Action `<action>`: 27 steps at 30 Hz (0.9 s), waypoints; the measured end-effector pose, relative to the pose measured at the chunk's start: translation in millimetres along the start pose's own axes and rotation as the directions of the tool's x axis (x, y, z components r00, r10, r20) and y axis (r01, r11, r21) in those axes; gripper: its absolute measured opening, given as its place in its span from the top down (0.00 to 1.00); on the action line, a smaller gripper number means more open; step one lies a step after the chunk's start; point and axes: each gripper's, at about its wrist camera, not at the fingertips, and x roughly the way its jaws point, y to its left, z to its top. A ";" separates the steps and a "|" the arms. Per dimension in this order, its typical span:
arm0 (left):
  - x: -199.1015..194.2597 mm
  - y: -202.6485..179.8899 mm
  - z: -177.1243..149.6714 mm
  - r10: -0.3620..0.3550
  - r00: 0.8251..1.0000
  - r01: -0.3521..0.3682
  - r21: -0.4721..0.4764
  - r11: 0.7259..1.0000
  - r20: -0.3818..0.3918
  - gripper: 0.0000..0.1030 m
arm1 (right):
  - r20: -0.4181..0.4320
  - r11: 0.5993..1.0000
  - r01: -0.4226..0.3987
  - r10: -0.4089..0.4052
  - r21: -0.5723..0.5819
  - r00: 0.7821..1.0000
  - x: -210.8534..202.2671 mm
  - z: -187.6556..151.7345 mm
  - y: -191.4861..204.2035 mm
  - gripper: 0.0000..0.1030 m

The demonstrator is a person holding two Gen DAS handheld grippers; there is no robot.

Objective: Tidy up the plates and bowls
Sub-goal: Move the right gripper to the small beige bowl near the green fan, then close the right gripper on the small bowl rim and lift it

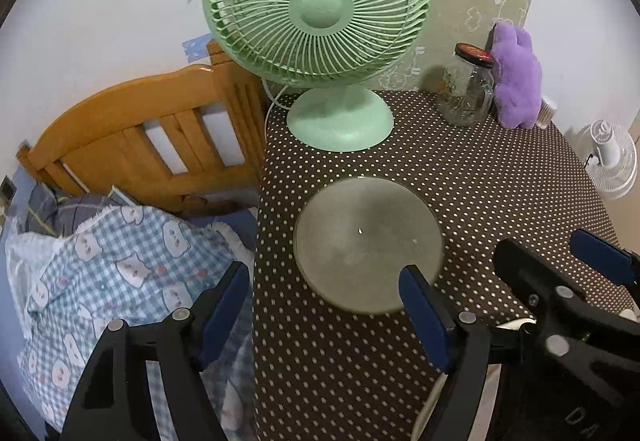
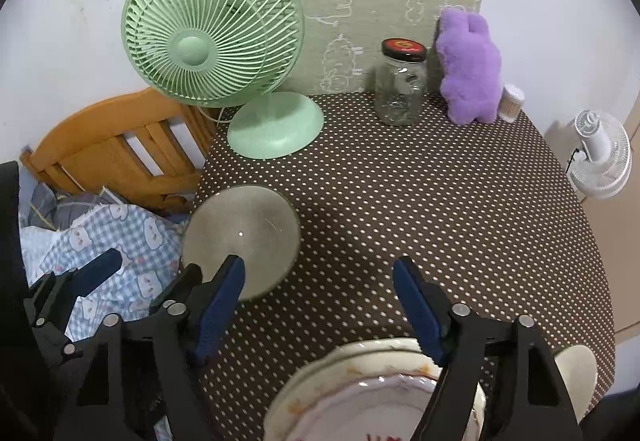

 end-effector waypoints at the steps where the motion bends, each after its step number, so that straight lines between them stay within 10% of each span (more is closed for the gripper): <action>1: 3.8 1.0 1.9 0.001 1.000 -0.001 0.007 1.000 0.000 0.26 | -0.002 1.000 0.003 -0.003 0.001 1.000 4.4 1.7 2.5 0.27; 27: 96.0 11.7 12.1 0.013 0.996 -0.011 0.027 1.000 -0.089 0.74 | -0.117 0.999 0.037 -0.032 0.036 0.993 115.8 10.8 16.3 0.69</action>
